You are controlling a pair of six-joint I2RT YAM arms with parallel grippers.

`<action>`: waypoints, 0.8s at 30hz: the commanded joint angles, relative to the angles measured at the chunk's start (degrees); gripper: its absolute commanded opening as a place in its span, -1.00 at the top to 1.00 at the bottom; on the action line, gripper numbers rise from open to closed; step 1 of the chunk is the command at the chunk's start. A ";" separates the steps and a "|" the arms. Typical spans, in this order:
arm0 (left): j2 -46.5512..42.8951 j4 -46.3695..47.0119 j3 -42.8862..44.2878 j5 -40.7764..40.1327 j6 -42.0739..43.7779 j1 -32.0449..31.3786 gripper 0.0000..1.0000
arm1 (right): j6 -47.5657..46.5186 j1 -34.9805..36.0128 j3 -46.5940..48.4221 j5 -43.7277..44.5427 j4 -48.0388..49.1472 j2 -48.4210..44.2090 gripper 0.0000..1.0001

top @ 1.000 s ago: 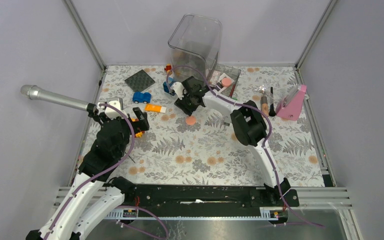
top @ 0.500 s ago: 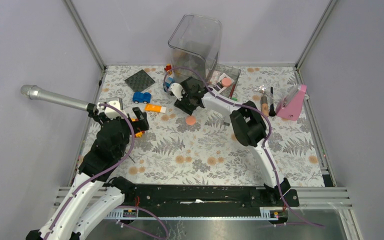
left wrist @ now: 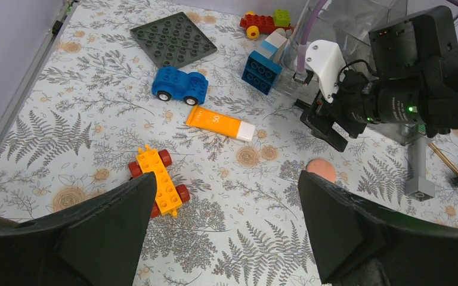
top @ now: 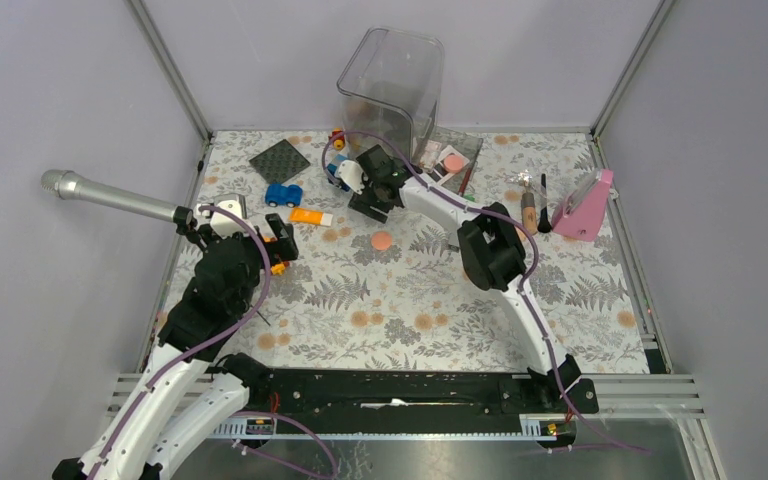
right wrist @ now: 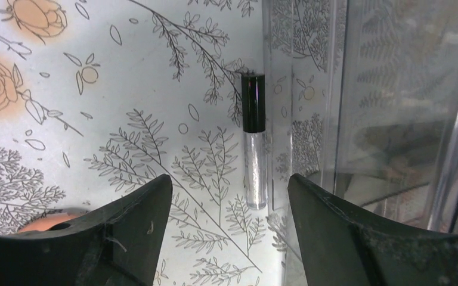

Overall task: Organize the makeup
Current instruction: Pick up the makeup from the center of the board.

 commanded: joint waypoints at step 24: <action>1.39 2.61 0.15 -0.50 0.56 1.42 -0.98 | -0.24 -7.79 24.02 -21.34 -23.33 14.83 -0.55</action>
